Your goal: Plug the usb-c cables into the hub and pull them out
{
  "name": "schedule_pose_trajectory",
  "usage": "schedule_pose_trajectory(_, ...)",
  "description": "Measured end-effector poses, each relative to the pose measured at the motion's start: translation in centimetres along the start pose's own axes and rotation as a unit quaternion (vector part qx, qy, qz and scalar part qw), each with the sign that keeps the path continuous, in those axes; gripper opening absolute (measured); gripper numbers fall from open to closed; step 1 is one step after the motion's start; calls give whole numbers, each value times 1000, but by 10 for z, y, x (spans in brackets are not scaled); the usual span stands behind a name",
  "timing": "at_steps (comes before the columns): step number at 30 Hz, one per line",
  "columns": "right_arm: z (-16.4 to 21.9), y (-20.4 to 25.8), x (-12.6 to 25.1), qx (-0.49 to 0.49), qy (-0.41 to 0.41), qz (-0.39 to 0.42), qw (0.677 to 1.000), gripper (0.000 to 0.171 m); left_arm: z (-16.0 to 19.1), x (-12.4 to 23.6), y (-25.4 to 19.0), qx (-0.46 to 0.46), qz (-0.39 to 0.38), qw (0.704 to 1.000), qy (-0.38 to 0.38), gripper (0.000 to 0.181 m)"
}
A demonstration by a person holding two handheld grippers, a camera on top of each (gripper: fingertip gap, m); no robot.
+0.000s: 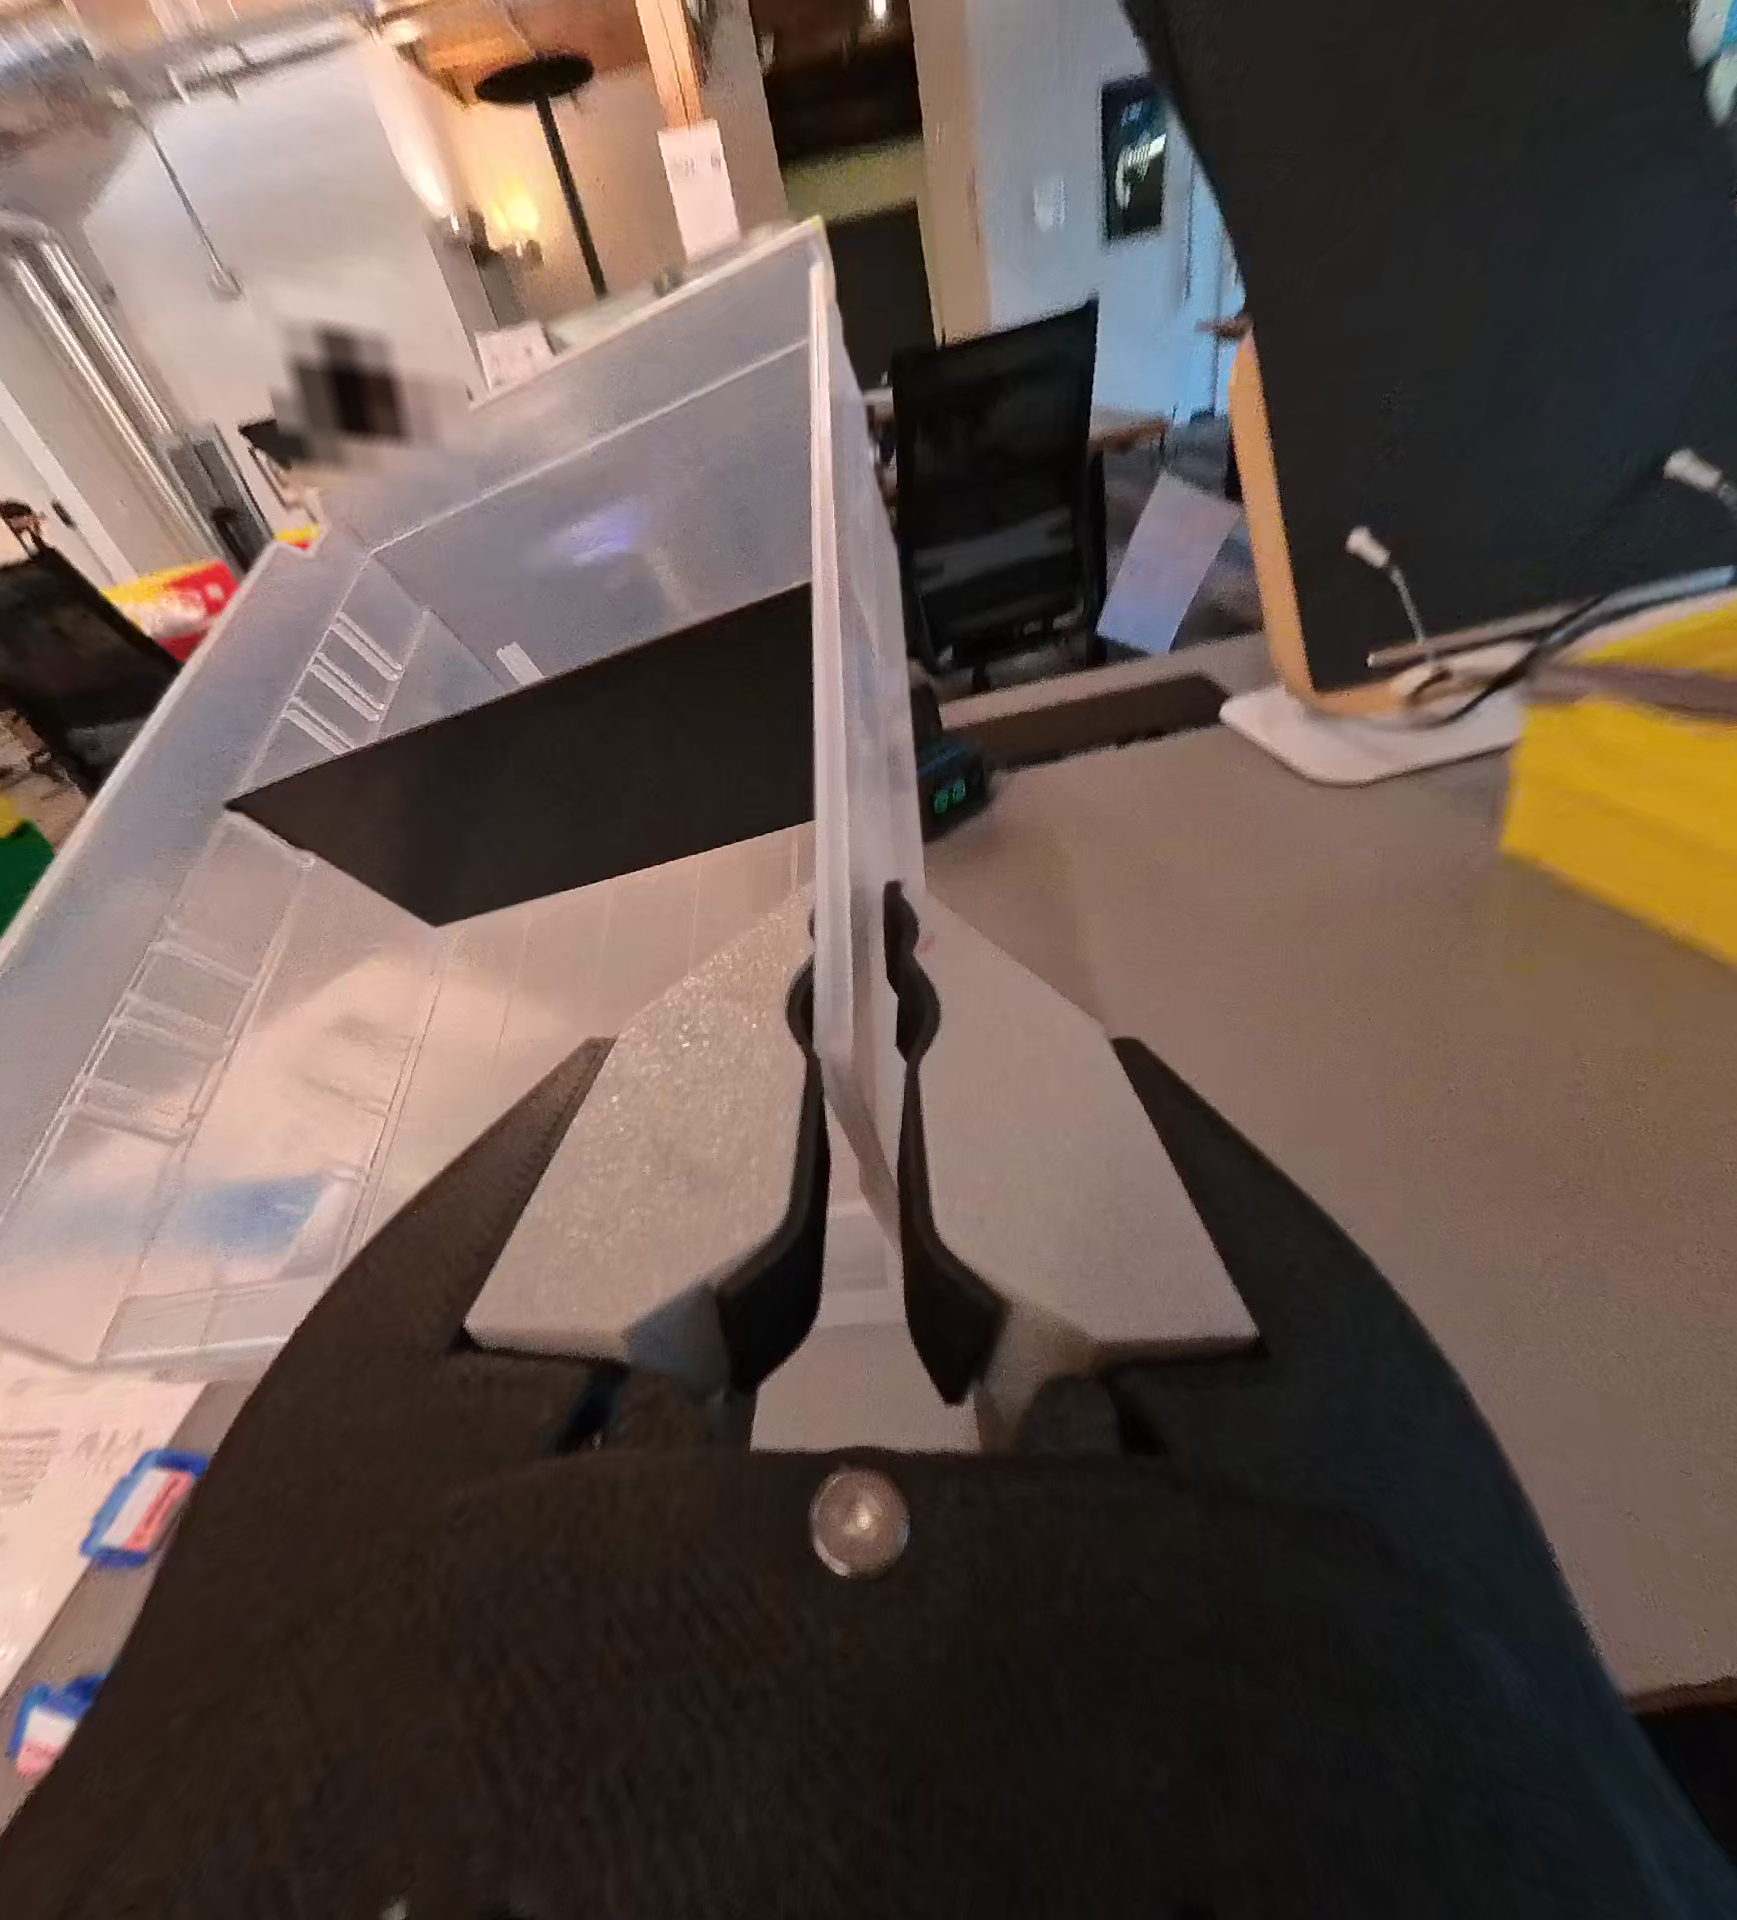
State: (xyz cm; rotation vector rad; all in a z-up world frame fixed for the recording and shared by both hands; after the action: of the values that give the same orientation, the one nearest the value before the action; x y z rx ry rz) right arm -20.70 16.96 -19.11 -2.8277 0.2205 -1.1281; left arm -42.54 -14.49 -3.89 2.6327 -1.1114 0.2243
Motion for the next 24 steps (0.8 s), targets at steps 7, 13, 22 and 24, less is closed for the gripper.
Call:
schedule_pose_trajectory(7, -104, 196, -67, 34, -34, -128, 991, 50, -8, 21, 20, 10, -26, 999, -36, 4)
schedule_pose_trajectory(13, -154, 274, -35, 84, -96, -171, 977, 62, -9, 30, 20, -18, -64, 997, -36, 4)
schedule_pose_trajectory(22, -119, 135, 75, 107, -179, -152, 966, 71, -51, 26, -134, -138, 91, 981, -102, 4)
schedule_pose_trajectory(24, -96, 87, 97, 100, -162, -132, 973, 72, -54, 28, -184, -168, 146, 967, -123, 4)
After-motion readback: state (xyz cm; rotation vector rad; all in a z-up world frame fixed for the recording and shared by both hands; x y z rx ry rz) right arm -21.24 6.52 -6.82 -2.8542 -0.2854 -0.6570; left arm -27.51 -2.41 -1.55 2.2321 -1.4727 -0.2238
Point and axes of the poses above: each gripper's, where its closed fingertips meet, x back along the fingers, z out of its underside, y = z × x across the jaws, the point moved 4 cm from there along x, back along the fingers, and after that the axes turned 10 degrees about y, right-handed, at the moved point
